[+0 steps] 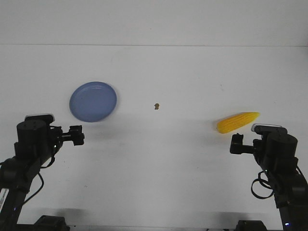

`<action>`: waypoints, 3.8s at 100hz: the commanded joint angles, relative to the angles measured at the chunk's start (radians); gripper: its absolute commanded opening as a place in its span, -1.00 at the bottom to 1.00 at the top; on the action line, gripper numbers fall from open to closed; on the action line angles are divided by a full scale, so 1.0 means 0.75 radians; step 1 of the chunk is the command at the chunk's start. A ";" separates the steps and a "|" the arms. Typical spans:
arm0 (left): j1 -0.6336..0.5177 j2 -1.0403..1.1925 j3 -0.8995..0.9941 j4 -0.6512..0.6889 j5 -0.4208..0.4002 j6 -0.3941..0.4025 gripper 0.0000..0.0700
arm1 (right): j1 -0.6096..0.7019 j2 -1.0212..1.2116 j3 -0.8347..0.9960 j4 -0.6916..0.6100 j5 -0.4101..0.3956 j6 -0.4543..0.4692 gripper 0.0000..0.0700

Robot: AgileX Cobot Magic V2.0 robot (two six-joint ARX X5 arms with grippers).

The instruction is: Place corn on plate with both arms

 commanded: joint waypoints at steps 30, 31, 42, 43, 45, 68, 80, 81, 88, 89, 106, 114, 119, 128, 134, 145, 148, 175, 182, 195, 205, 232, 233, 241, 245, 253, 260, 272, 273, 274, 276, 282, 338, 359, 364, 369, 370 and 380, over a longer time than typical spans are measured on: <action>0.133 0.708 0.330 0.077 0.002 -0.044 0.56 | -0.003 0.003 0.020 0.007 -0.002 0.018 0.93; 0.136 0.725 0.340 0.077 0.001 -0.044 0.56 | -0.003 0.003 0.020 0.007 -0.002 0.018 0.93; 0.167 0.886 0.440 0.077 0.001 -0.042 0.56 | -0.003 0.003 0.020 0.004 -0.003 0.018 0.93; 0.169 0.899 0.448 0.077 0.001 -0.041 0.56 | -0.003 0.003 0.020 0.004 -0.002 0.018 0.93; 0.174 0.923 0.462 0.076 0.001 -0.042 0.56 | -0.003 0.003 0.020 0.002 -0.003 0.018 0.93; 0.205 1.107 0.532 0.095 0.001 -0.041 0.56 | -0.003 0.003 0.020 -0.003 -0.002 0.018 0.93; 0.216 1.157 0.532 0.109 0.001 -0.039 0.56 | -0.003 0.003 0.020 -0.003 -0.001 0.018 0.93; 0.217 1.161 0.532 0.110 0.001 -0.039 0.56 | -0.003 0.003 0.020 -0.002 -0.001 0.018 0.93; 0.218 1.180 0.532 0.110 0.001 -0.039 0.56 | -0.003 0.003 0.020 -0.003 -0.001 0.018 0.93; 0.218 1.183 0.532 0.110 0.001 -0.039 0.56 | -0.003 0.003 0.020 -0.003 -0.001 0.018 0.93; 0.218 1.191 0.532 0.124 0.001 -0.036 0.55 | -0.003 0.003 0.020 -0.002 -0.001 0.018 0.93; 0.218 1.191 0.532 0.128 0.001 -0.036 0.55 | -0.003 0.003 0.020 -0.002 -0.001 0.018 0.93; 0.218 1.194 0.532 0.130 0.001 -0.036 0.55 | -0.003 0.003 0.020 -0.003 -0.001 0.018 0.93; 0.218 1.202 0.532 0.137 0.001 -0.035 0.55 | -0.003 0.003 0.020 -0.003 -0.001 0.018 0.93; 0.218 1.210 0.532 0.138 0.001 -0.035 0.55 | -0.003 0.003 0.020 -0.003 -0.001 0.018 0.93; 0.218 1.218 0.532 0.136 0.001 -0.035 0.55 | -0.003 0.003 0.020 -0.003 -0.001 0.018 0.93; 0.218 1.219 0.532 0.136 0.001 -0.035 0.55 | -0.003 0.003 0.020 -0.003 -0.001 0.018 0.93; 0.218 1.230 0.532 0.127 0.001 -0.035 -0.17 | -0.003 0.003 0.020 -0.003 -0.001 0.018 0.93; 0.218 1.230 0.532 0.125 0.001 -0.031 -0.65 | -0.003 0.003 0.020 -0.003 -0.001 0.018 0.93; 0.218 1.230 0.532 0.117 0.001 -0.031 -0.92 | -0.003 0.003 0.020 -0.003 -0.001 0.018 0.93; 0.221 1.226 0.532 0.117 0.003 -0.031 -0.98 | -0.003 0.003 0.020 -0.003 -0.001 0.018 0.93; 0.252 1.143 0.532 0.147 0.253 -0.056 -0.98 | -0.003 0.003 0.020 -0.003 -0.001 0.018 0.93; 0.254 1.138 0.532 0.148 0.262 -0.058 -0.98 | -0.003 0.003 0.020 -0.003 -0.001 0.018 0.93; 0.259 1.084 0.532 0.147 0.335 -0.068 -0.98 | -0.003 0.003 0.020 -0.003 -0.001 0.018 0.93; 0.260 1.052 0.532 0.145 0.361 -0.077 -0.98 | -0.003 0.003 0.020 -0.003 -0.001 0.018 0.93; 0.260 0.986 0.532 0.145 0.428 -0.085 -0.98 | -0.003 0.003 0.020 -0.002 -0.001 0.018 0.93; 0.260 0.927 0.531 0.136 0.481 -0.097 -0.98 | -0.003 0.003 0.020 -0.003 -0.001 0.018 0.93; 0.247 0.839 0.524 0.081 0.545 -0.106 -0.99 | -0.003 0.003 0.020 -0.003 -0.001 0.018 0.93; 0.245 0.832 0.523 0.076 0.547 -0.106 -0.99 | -0.003 0.003 0.020 -0.002 -0.001 0.018 0.93; 0.242 0.823 0.520 0.072 0.547 -0.106 -0.99 | -0.003 0.003 0.020 -0.003 -0.001 0.018 0.93; 0.232 0.804 0.512 0.061 0.548 -0.106 -0.99 | -0.003 0.003 0.020 -0.003 -0.001 0.018 0.93; 0.208 0.758 0.484 0.042 0.552 -0.105 -0.99 | -0.003 0.003 0.020 -0.002 -0.001 0.018 0.93; -0.258 0.487 -0.200 0.321 0.552 -0.266 -0.98 | -0.003 0.003 0.020 -0.002 -0.001 0.018 0.93; -0.416 0.488 -0.282 0.438 0.542 -0.341 -0.98 | -0.003 0.003 0.020 -0.002 -0.001 0.018 0.93; -0.442 0.489 -0.282 0.444 0.520 -0.341 -0.98 | -0.003 0.003 0.020 -0.002 -0.001 0.018 0.93; -0.466 0.491 -0.282 0.448 0.486 -0.343 -0.98 | -0.003 0.003 0.020 -0.002 -0.001 0.018 0.93; -0.470 0.491 -0.282 0.448 0.479 -0.344 -0.98 | -0.003 0.003 0.020 -0.002 -0.001 0.018 0.93; -0.506 0.492 -0.282 0.449 0.433 -0.358 -0.98 | -0.003 0.003 0.020 -0.002 -0.001 0.018 0.93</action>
